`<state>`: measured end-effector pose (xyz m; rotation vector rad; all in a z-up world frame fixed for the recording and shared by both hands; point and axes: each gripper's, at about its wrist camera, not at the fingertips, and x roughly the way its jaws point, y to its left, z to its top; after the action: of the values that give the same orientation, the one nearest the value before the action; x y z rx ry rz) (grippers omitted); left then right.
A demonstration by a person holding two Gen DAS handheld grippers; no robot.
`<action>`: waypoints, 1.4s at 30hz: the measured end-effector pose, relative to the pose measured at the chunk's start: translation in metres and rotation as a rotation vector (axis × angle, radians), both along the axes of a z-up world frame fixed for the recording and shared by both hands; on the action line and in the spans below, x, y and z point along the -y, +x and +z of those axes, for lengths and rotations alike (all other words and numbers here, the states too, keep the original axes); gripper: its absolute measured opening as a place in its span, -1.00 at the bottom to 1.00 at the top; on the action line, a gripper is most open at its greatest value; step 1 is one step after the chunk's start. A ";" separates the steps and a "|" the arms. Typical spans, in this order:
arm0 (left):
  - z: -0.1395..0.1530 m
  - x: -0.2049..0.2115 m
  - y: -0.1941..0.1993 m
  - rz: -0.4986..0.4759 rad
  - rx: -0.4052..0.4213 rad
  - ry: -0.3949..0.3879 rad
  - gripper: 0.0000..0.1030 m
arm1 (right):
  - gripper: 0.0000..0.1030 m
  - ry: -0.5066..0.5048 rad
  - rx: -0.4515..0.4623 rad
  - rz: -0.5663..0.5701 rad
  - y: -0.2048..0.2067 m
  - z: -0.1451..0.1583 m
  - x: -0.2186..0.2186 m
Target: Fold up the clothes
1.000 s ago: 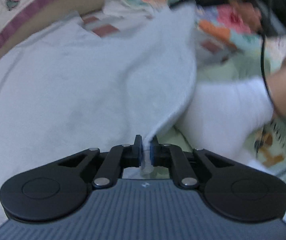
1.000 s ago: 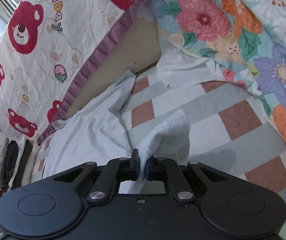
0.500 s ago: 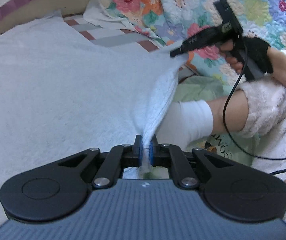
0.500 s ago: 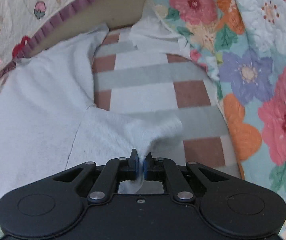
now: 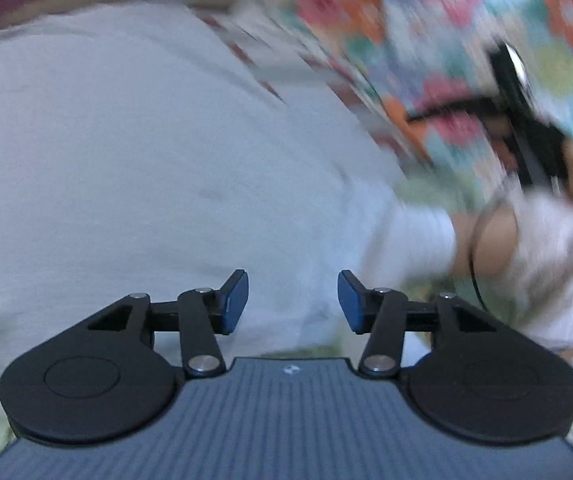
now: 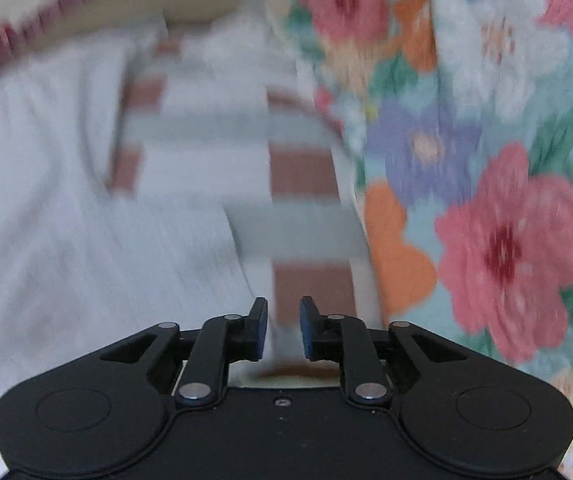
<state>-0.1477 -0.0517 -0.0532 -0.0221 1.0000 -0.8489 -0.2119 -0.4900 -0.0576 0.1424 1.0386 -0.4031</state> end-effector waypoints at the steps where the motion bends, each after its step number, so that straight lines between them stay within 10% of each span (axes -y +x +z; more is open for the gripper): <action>1: 0.003 -0.011 0.004 0.046 0.017 -0.007 0.05 | -0.44 0.004 0.044 0.024 0.001 0.006 -0.005; 9: -0.014 -0.165 0.054 0.775 0.086 0.130 0.08 | -0.36 0.150 0.145 0.243 0.047 0.019 -0.059; 13: -0.043 -0.235 0.050 0.966 -0.055 -0.099 0.13 | -0.34 0.167 0.077 0.328 0.078 0.013 -0.087; 17: -0.070 -0.251 0.046 1.029 -0.089 -0.112 0.13 | -0.33 0.271 0.044 0.402 0.095 0.001 -0.118; 21: -0.093 -0.255 0.048 1.011 -0.143 -0.288 0.21 | -0.33 0.415 0.006 0.604 0.100 -0.007 -0.171; 29: -0.090 -0.216 0.093 0.932 0.035 -0.013 0.36 | -0.33 0.324 -0.109 0.985 0.062 -0.003 -0.237; 31: -0.091 -0.215 0.099 0.917 0.035 -0.021 -0.04 | -0.33 0.240 -0.116 1.086 0.037 -0.001 -0.241; 32: -0.091 -0.214 0.102 0.907 0.024 -0.031 -0.98 | -0.33 0.197 -0.119 1.134 0.024 -0.001 -0.242; 42: -0.050 -0.207 0.087 0.888 0.144 0.078 -0.99 | -0.01 -0.038 -0.017 1.452 -0.036 -0.011 -0.260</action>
<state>-0.0610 0.1556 -0.1030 -0.3117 0.7695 0.0030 -0.2479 -0.2297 -0.0687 -0.6381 0.9067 0.8935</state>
